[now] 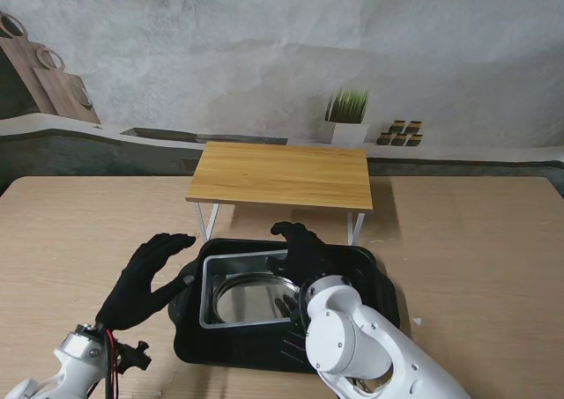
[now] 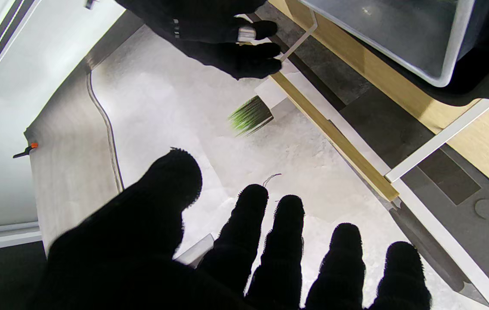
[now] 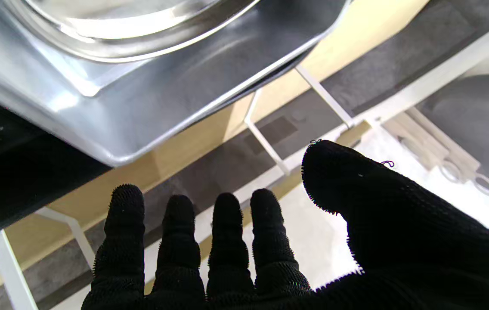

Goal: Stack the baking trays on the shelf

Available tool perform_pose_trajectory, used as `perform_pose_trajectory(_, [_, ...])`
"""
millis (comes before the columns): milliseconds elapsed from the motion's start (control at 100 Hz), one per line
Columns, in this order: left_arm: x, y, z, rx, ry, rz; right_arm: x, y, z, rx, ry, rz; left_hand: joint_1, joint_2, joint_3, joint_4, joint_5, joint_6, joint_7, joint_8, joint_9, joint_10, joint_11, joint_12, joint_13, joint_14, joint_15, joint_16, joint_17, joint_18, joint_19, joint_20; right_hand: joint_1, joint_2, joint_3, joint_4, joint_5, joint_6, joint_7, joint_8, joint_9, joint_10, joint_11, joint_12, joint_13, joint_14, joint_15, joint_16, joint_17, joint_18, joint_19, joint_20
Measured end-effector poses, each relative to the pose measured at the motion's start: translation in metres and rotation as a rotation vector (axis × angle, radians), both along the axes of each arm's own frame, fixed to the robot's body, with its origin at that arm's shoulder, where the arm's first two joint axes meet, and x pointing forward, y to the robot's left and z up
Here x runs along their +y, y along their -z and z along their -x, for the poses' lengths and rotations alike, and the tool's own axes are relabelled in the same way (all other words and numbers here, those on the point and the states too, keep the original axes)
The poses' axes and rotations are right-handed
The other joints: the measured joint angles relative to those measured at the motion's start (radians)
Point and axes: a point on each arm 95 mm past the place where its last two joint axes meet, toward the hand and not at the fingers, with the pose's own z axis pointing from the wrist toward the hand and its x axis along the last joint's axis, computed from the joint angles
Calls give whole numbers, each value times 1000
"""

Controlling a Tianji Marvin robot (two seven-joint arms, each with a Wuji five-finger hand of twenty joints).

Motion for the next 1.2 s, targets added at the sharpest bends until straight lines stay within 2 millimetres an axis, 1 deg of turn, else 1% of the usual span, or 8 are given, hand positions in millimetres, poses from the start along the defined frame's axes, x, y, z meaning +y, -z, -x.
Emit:
perform_pose_trajectory(90, [0, 1, 0, 13, -5, -6, -12, -8, 8, -31, 5, 14, 4, 0, 0, 0, 0, 0, 0, 0, 0, 0, 0, 0, 0, 0, 0, 0, 0, 0, 0, 0, -10, 0, -18, 0, 1, 0, 5, 0, 0, 0, 29, 11, 14, 10, 13, 2, 8, 2, 36, 10])
perform_pose_trajectory(240, [-2, 3, -1, 39, -11, -24, -39, -21, 27, -65, 29, 33, 7, 0, 0, 0, 0, 0, 0, 0, 0, 13, -3, 0, 0, 0, 0, 0, 0, 0, 0, 0, -11, 23, -30, 0, 2, -1, 7, 0, 0, 0, 31, 12, 25, 20, 26, 16, 15, 18, 63, 11])
perform_pose_trajectory(420, [-5, 3, -2, 74, -35, -70, -71, -26, 52, -103, 74, 90, 7, 0, 0, 0, 0, 1, 0, 0, 0, 17, -16, 0, 0, 0, 0, 0, 0, 0, 0, 0, -11, 31, -30, 0, 2, -1, 8, 0, 1, 0, 31, 12, 37, 27, 35, 17, 21, 22, 88, 11])
perform_pose_trajectory(490, [-4, 3, -3, 92, -49, -106, -82, -24, 59, -89, 93, 95, 7, 0, 0, 0, 0, 1, 0, 0, 0, 17, -16, 0, 0, 0, 0, 0, 0, 0, 0, 0, -11, 31, -30, 0, 2, -2, 8, 0, 1, 0, 31, 12, 37, 37, 35, 17, 21, 22, 95, 11])
perform_pose_trajectory(700, [1, 7, -7, 145, -90, -167, -114, -12, 72, -44, 153, 138, 7, 0, 0, 0, 0, 1, 0, 0, 0, 17, -16, 0, 0, 0, 0, 0, 0, 0, 0, 0, -11, 31, -39, 0, 2, -3, 8, 0, 1, 0, 31, 12, 38, 37, 35, 17, 21, 22, 97, 11])
perform_pose_trajectory(990, [8, 17, -18, 199, -156, -206, -141, 0, 80, 2, 231, 175, 7, 0, 0, 0, -8, 1, 0, 0, 0, 17, -16, 0, 0, 0, 0, 0, 0, 0, 0, 1, -11, 32, -39, 0, 2, -3, 2, 0, 1, 1, 31, 12, 38, 37, 35, 17, 22, 22, 110, 10])
perform_pose_trajectory(1070, [11, 20, -22, 211, -171, -210, -147, 4, 82, 16, 250, 187, 7, 0, 0, 0, -31, 1, -9, 0, -16, 17, -16, 0, 0, 0, 0, 0, 0, 0, 1, 22, -14, 32, -52, 0, -14, -3, -8, 0, 1, 13, 31, 2, 38, 63, 33, 17, 29, 22, 123, 4])
perform_pose_trajectory(1200, [15, 27, -28, 236, -201, -219, -157, 10, 84, 48, 280, 194, 7, 0, 0, 0, -63, 1, -11, 0, -26, 17, -16, 0, 0, 0, 0, 0, 0, 0, 3, 37, -48, 32, -86, 0, -70, 15, -12, 12, 1, 37, -48, -31, 38, 84, 19, 17, 33, 34, 135, -10])
